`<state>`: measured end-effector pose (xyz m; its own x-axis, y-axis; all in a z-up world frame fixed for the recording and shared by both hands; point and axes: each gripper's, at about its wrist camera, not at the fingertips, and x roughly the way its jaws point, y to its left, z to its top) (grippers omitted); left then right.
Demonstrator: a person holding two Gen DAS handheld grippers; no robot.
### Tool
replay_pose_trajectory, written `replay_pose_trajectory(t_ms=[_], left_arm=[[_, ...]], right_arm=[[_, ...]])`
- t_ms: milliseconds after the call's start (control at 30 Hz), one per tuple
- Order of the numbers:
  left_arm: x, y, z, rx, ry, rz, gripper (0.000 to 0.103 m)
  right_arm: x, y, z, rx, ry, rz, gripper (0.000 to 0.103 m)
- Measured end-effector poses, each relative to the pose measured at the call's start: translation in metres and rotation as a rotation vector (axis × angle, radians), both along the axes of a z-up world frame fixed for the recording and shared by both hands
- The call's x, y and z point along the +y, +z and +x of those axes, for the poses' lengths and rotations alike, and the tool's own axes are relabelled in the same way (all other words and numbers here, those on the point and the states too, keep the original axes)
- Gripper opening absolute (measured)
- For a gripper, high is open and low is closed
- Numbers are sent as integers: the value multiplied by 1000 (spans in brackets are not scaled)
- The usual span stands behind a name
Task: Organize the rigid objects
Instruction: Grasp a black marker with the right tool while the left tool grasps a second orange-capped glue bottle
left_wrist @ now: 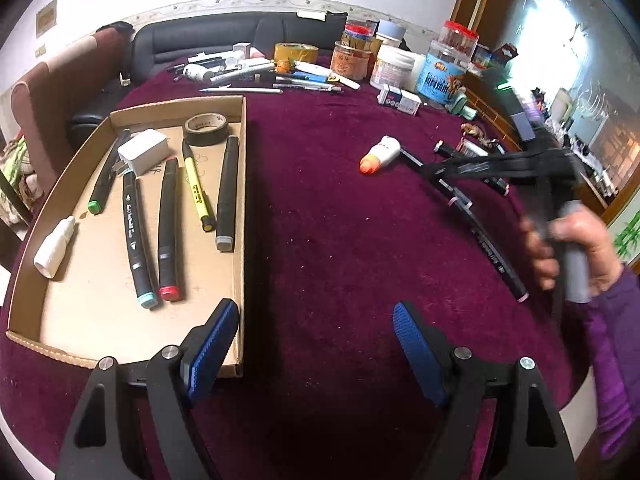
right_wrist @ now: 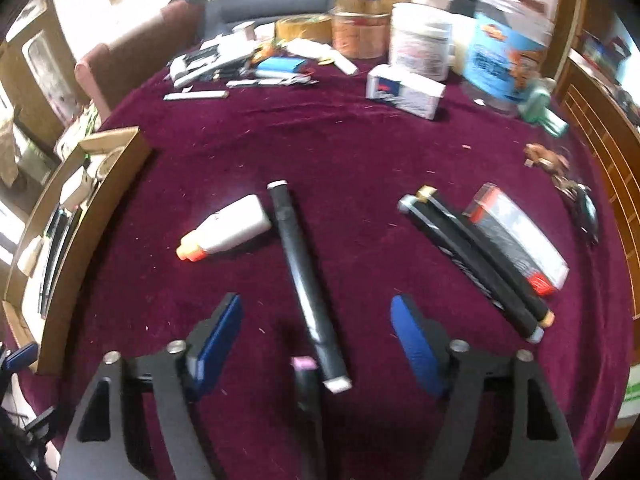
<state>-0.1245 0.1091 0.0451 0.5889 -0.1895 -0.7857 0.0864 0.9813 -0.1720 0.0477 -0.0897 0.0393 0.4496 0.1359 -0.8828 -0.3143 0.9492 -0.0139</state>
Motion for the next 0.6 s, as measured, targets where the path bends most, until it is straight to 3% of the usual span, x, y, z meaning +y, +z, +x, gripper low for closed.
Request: replay_pose_trajectory(t_ms=[33,67,100,167,200,333,600], left_arm=[[-1,3,-1,-4,-4,2,83],[-5,7,-2,-11,-15,7,83],[-9,10,-2,-16,-28,8,83],[-20,15,0,-15,-69,-6,83],[-25,15,3,-6,-86,-21,83],[-59,9,25,46,-159,-78,83],[-135,-12,69,127,-255,-64,83]], right_arm=[[3,-11,4,9,-5,-33,47],[-1,-21,5,26,-11,-49,44],[-7,-21,4,8,-22,-20,39],[-15,-19,8,34,-65,17,19],[-23,-17,6,46,-81,31,14],[-61,-16,0,60,-158,43,14],[-155,-22,-59,70,-245,160,14]])
